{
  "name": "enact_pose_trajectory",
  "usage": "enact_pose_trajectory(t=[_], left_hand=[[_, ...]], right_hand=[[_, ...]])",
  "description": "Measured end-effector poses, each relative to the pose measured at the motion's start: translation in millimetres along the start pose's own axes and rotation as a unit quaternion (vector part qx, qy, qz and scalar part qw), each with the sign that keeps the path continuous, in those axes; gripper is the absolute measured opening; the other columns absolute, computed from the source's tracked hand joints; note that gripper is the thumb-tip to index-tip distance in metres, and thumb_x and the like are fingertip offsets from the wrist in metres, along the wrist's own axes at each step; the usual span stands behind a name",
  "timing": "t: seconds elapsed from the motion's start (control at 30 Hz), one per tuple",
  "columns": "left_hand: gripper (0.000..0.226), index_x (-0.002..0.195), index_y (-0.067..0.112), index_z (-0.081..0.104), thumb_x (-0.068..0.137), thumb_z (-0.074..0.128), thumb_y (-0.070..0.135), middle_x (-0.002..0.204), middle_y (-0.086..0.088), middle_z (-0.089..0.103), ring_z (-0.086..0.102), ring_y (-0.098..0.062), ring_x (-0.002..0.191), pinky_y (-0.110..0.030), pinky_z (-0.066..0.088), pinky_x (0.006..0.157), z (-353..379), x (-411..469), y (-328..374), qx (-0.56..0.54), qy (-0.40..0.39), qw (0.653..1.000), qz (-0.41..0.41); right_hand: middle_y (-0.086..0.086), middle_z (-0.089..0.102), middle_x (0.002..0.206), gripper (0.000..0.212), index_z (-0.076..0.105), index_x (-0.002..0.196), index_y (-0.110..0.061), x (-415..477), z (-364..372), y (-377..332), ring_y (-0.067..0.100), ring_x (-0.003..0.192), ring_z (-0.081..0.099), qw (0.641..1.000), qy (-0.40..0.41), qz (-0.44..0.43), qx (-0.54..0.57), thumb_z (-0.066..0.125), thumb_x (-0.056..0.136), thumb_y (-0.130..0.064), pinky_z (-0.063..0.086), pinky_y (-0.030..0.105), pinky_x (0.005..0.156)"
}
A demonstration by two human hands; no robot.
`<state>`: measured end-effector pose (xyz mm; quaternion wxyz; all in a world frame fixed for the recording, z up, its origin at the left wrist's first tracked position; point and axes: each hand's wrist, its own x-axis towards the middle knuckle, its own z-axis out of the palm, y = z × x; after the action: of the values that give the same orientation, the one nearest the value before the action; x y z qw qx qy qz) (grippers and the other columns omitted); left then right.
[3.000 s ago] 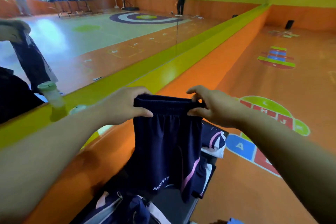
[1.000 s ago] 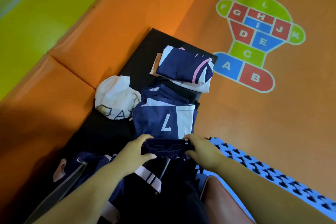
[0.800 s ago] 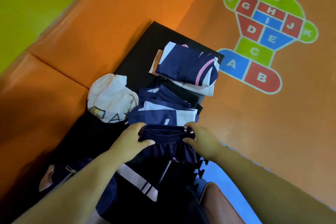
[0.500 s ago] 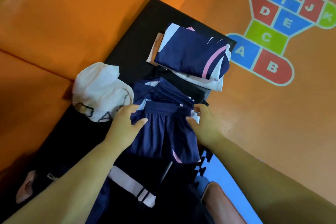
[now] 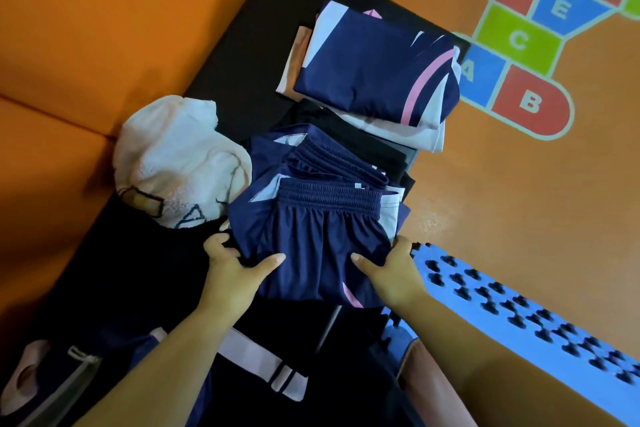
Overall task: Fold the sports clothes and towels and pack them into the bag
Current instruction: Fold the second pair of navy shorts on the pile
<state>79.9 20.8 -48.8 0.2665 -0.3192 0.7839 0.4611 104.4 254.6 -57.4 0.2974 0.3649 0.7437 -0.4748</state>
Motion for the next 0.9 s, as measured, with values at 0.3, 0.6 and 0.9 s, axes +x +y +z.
enact_pose_trajectory(t=[0.3, 0.6, 0.9], left_hand=[[0.020, 0.092, 0.014, 0.067, 0.076, 0.078, 0.017, 0.090, 0.000, 0.071, 0.066, -0.018, 0.088, -0.038, 0.054, 0.083, -1.0, 4.3, 3.1, 0.031, -0.076, 0.996, 0.024], [0.025, 0.110, 0.006, 0.063, 0.086, 0.064, 0.009, 0.109, 0.000, 0.055, 0.054, -0.017, 0.097, -0.026, 0.041, 0.086, -18.7, 1.4, 35.7, 0.136, -0.061, 0.975, 0.166], [0.031, 0.120, 0.003, 0.055, 0.090, 0.060, 0.009, 0.099, 0.005, 0.057, 0.051, -0.007, 0.088, -0.006, 0.033, 0.074, -32.4, 11.6, 88.8, 0.196, -0.058, 0.928, 0.310]], right_hand=[[-0.001, 0.060, 0.102, 0.050, 0.050, 0.111, -0.011, -11.8, 5.1, -3.2, 0.020, 0.091, 0.059, 0.999, 0.025, 0.022, 0.043, 0.074, 0.078, -0.039, 0.045, 0.025, 0.064], [-0.003, 0.038, 0.061, 0.040, 0.032, 0.068, -0.017, -30.2, 2.9, -12.4, 0.014, 0.056, 0.038, 0.996, 0.063, -0.066, -0.002, 0.064, 0.088, -0.029, 0.031, 0.026, 0.054], [-0.007, 0.039, 0.054, 0.036, 0.033, 0.071, -0.017, -45.3, 2.3, -19.1, 0.007, 0.051, 0.032, 0.979, 0.116, -0.149, 0.073, 0.060, 0.091, -0.030, 0.034, 0.031, 0.051]])
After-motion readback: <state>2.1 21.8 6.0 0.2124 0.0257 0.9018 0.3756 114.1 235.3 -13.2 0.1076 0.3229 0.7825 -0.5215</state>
